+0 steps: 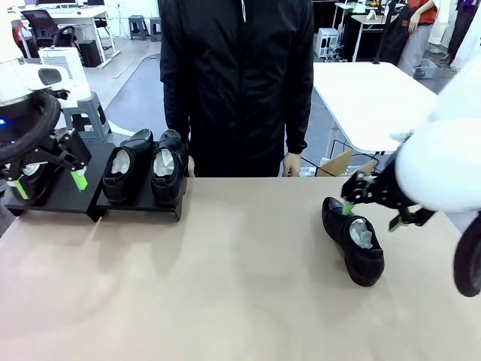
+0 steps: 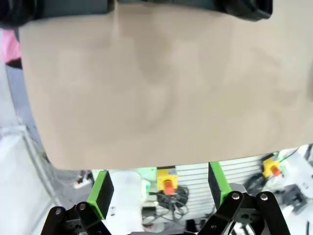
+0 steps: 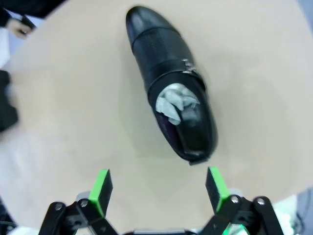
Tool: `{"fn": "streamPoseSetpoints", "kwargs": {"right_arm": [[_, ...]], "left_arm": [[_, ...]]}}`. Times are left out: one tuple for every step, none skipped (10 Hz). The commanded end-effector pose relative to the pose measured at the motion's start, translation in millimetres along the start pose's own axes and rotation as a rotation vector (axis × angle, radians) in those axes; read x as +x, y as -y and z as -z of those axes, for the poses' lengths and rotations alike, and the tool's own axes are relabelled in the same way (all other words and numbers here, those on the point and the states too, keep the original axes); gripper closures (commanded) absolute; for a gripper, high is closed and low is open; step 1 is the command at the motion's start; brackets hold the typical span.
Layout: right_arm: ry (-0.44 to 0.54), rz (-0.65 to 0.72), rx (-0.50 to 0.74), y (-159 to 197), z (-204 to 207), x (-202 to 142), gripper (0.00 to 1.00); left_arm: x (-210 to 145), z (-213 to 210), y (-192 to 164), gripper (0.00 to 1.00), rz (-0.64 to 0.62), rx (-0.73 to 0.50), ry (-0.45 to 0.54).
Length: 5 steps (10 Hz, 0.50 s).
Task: Organize the shoes by placing them on the stand.
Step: Pick up one Shoe and place it in the middle of the table.
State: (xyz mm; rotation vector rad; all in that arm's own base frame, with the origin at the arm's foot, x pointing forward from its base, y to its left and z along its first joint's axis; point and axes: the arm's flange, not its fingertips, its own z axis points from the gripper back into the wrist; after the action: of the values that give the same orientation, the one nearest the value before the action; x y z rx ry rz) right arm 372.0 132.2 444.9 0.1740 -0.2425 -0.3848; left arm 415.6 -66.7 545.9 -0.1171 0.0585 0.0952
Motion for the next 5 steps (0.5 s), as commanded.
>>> {"fn": "streamPoseSetpoints", "kwargs": {"right_arm": [[0.061,-0.125,-0.050,-29.2,25.7,19.0,0.00],[0.052,-0.138,-0.069,-37.8,38.4,19.7,0.00],[0.051,-0.167,-0.087,-42.5,48.6,20.2,0.00],[0.040,-0.185,-0.115,-44.8,60.2,21.3,0.00],[0.021,-0.198,-0.145,-44.1,70.0,24.4,0.00]], "left_arm": [[3.2,-5.5,-15.5,0.00,-0.056,-0.009,0.047],[0.0,0.0,0.0,0.00,0.000,0.000,0.000],[0.0,0.0,0.0,0.00,0.000,0.000,0.000],[0.0,0.0,0.0,0.00,0.000,0.000,0.000],[0.0,0.0,0.0,0.00,0.000,0.000,0.000]]}}
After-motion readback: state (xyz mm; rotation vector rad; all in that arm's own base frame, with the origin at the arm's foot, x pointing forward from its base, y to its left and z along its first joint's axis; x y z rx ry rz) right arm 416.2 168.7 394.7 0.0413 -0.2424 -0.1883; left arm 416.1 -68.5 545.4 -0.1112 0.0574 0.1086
